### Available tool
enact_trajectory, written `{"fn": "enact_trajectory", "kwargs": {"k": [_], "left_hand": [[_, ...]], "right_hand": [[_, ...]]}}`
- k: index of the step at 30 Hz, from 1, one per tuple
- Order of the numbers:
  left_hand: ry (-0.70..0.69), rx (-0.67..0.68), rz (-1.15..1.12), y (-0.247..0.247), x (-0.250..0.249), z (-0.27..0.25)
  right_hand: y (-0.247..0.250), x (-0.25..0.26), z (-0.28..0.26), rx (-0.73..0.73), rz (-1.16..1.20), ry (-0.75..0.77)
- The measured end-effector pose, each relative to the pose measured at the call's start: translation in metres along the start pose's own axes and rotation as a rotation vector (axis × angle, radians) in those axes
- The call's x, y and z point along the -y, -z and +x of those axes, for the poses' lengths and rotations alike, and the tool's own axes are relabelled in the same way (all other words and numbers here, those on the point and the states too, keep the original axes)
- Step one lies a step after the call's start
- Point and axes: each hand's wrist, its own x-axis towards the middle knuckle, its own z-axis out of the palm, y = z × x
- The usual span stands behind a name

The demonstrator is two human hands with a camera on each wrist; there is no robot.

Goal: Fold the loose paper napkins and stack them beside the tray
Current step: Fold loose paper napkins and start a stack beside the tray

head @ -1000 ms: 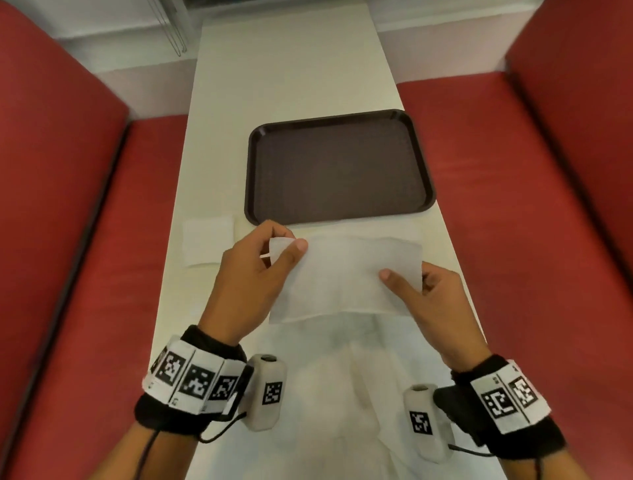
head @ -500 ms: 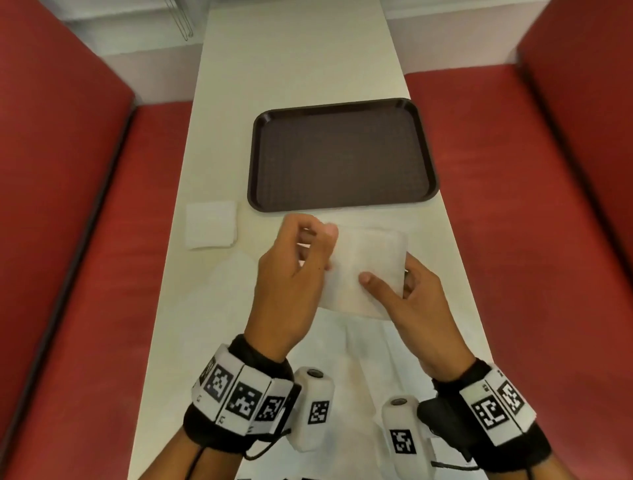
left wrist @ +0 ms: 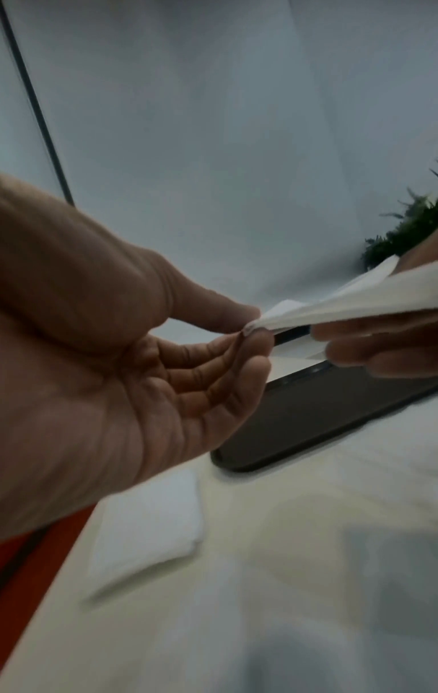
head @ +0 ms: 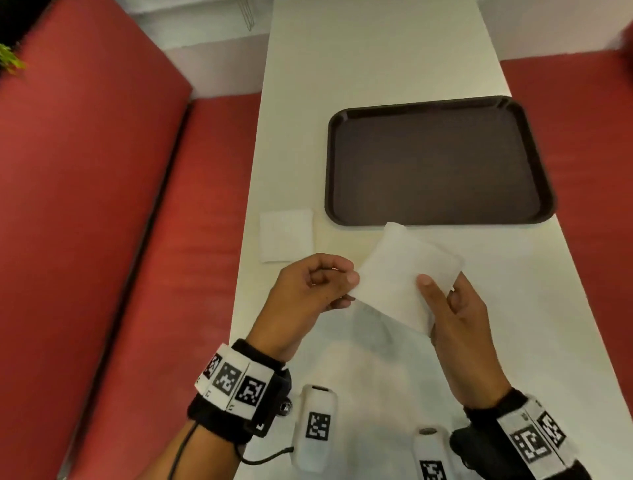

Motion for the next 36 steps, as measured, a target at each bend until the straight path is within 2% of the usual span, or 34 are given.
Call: {"fn": "enact_trajectory", "kwargs": {"k": [3,6,8,12,17,20,24,33,36], "left_hand": [[-0.029,0.019,0.129,0.035,-0.007,0.027],[-0.003,0.148,0.322,0.064,-0.012,0.053],[0.0,0.203,0.374,0.075,-0.014,0.065],[-0.043,0.182,0.468,0.094,-0.02,0.087],[-0.135,0.188,0.878,0.13,-0.03,0.133],[-0.128,0.16,1.007,0.141,-0.03,0.159],[-0.078,0.11,1.048,0.142,-0.016,0.18],[-0.116,-0.085,1.049,0.139,0.012,0.192],[-0.134,-0.139,1.13,0.139,0.013,0.189]], "right_hand": [[-0.025,-0.012,0.01,0.007,0.01,-0.03],[-0.05,-0.025,0.018,0.022,0.019,-0.079],[-0.064,-0.031,0.023,0.023,0.023,-0.106],[-0.083,-0.037,0.033,0.064,-0.009,-0.119],[-0.075,-0.038,0.036,0.092,-0.077,-0.146],[-0.061,-0.042,0.034,0.031,-0.128,-0.16],[-0.044,-0.047,0.029,-0.025,-0.182,-0.189],[-0.024,-0.05,0.027,-0.097,-0.224,-0.184],[-0.022,-0.048,0.026,-0.094,-0.258,-0.173]]}}
